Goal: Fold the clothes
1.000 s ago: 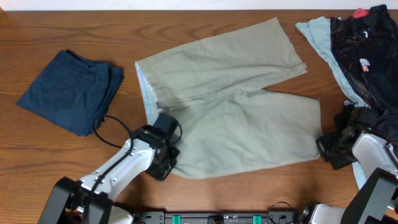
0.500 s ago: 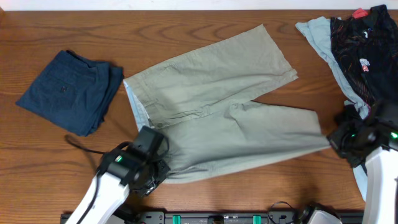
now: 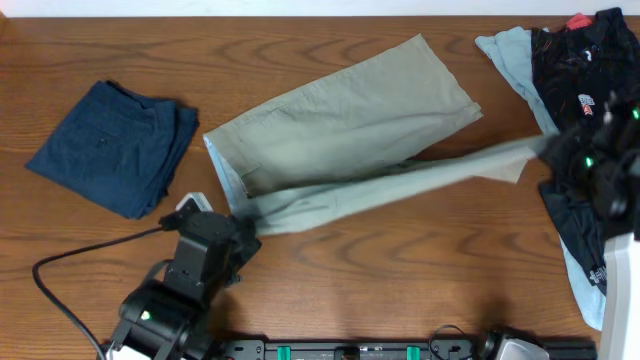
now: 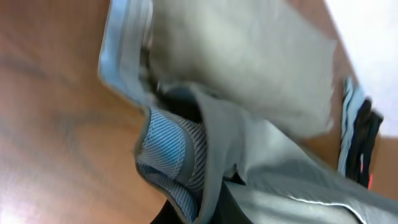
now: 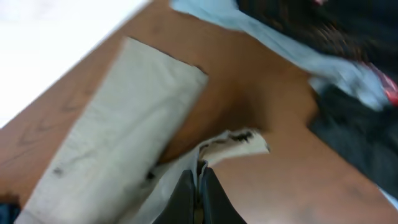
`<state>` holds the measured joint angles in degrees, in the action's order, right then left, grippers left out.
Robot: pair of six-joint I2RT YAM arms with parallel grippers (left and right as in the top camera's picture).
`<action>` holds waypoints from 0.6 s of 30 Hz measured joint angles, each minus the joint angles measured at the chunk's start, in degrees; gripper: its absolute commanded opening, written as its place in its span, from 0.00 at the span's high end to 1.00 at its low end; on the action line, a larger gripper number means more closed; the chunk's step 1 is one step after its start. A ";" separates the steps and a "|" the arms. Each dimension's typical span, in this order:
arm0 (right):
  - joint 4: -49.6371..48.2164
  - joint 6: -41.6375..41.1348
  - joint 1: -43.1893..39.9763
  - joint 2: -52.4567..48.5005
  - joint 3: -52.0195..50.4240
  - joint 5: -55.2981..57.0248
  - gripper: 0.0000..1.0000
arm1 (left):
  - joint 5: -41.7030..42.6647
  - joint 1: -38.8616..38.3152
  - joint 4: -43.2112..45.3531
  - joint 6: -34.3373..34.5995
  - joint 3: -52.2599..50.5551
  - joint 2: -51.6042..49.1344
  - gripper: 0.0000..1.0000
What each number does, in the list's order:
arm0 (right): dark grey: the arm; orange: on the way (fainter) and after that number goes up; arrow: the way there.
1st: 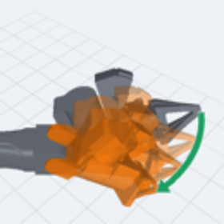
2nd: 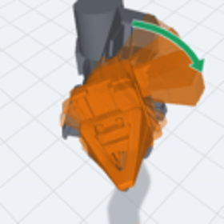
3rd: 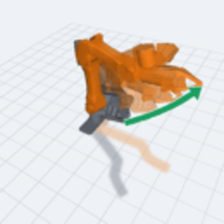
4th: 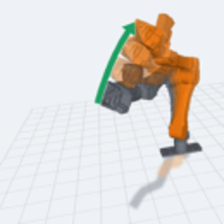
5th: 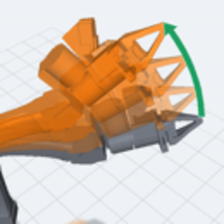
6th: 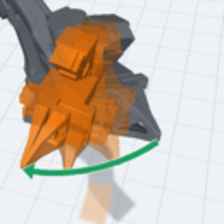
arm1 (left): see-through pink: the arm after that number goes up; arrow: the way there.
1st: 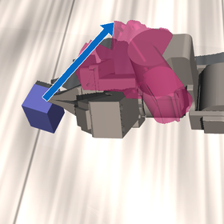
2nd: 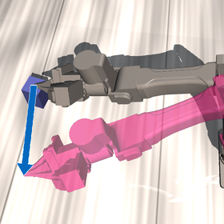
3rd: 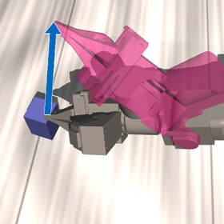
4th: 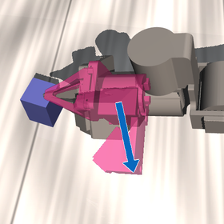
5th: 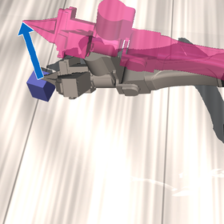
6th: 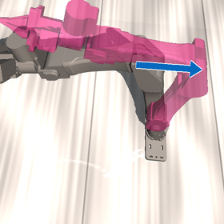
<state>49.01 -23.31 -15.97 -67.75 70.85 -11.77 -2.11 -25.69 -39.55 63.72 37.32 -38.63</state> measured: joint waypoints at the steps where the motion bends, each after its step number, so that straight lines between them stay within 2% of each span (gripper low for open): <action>1: -0.79 0.09 1.38 -1.55 1.31 0.22 0.99 | -0.70 0.68 1.18 -0.11 0.00 -0.87 0.94; 5: -2.43 0.13 5.40 -7.58 5.57 0.90 0.99 | -0.96 5.11 5.81 -0.90 -0.02 -6.14 0.94; 10: -3.08 0.13 9.07 -16.50 12.48 1.42 0.99 | 3.37 13.09 13.60 -4.09 0.28 -15.32 0.94; 18: -6.05 0.15 12.81 -28.02 21.51 0.63 0.99 | 9.51 22.49 17.00 -12.68 8.81 -32.24 0.94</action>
<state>42.96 -23.16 -3.16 -95.77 92.36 -11.14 7.40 -3.20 -22.55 51.05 46.13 -70.87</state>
